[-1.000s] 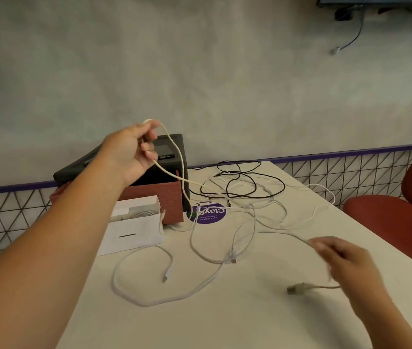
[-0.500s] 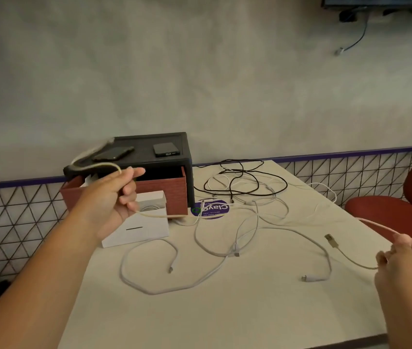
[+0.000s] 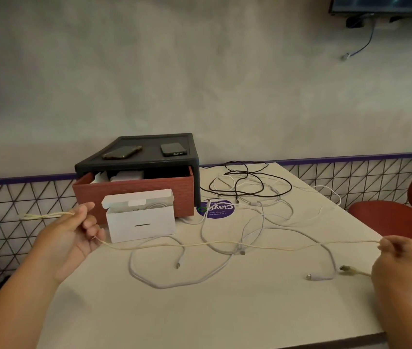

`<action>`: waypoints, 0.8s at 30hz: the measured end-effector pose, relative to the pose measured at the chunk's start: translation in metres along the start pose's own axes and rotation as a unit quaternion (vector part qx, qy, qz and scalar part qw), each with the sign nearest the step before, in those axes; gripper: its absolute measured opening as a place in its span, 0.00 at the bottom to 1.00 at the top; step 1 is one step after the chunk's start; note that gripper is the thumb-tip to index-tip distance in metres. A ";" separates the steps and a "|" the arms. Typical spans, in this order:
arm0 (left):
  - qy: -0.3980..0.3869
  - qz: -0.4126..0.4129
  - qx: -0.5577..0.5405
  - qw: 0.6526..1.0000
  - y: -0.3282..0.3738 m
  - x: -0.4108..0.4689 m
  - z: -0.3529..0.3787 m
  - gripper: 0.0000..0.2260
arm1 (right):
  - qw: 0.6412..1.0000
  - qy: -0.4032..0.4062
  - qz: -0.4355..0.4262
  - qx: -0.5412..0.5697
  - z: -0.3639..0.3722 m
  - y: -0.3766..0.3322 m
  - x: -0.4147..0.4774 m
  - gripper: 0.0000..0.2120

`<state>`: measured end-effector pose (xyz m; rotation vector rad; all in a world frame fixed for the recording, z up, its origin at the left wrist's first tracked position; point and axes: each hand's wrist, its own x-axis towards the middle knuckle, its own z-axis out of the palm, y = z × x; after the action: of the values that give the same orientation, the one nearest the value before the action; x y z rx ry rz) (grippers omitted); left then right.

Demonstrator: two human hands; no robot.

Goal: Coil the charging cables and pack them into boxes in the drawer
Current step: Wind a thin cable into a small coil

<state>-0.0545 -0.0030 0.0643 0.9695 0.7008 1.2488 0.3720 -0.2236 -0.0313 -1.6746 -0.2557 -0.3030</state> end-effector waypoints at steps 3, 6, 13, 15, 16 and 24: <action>0.020 0.002 -0.013 1.000 0.001 0.003 -0.010 0.11 | 1.000 0.014 -0.001 0.002 -0.004 0.001 0.004 0.06; 0.052 -0.001 -0.011 0.999 0.000 0.005 -0.024 0.12 | 0.999 0.036 0.002 -0.008 -0.012 0.013 0.013 0.07; 0.109 -0.052 0.064 0.991 -0.010 0.005 -0.039 0.14 | 0.998 0.046 -0.023 -0.026 -0.005 0.038 0.067 0.07; 0.130 -0.044 0.126 0.982 -0.012 0.004 -0.037 0.12 | 0.999 0.024 -0.034 -0.026 -0.003 0.002 0.061 0.06; 0.129 -0.041 0.157 0.978 -0.013 0.002 -0.033 0.11 | 0.999 0.012 -0.043 -0.028 -0.001 -0.017 0.057 0.06; 0.031 -0.057 0.270 0.961 -0.019 -0.010 0.016 0.27 | 0.962 -0.174 -0.153 -0.147 0.031 -0.071 0.041 0.10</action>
<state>-0.0343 -0.0173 0.0537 1.3145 1.1680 1.0054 0.3879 -0.1847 0.0451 -1.9801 -0.7678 -0.2841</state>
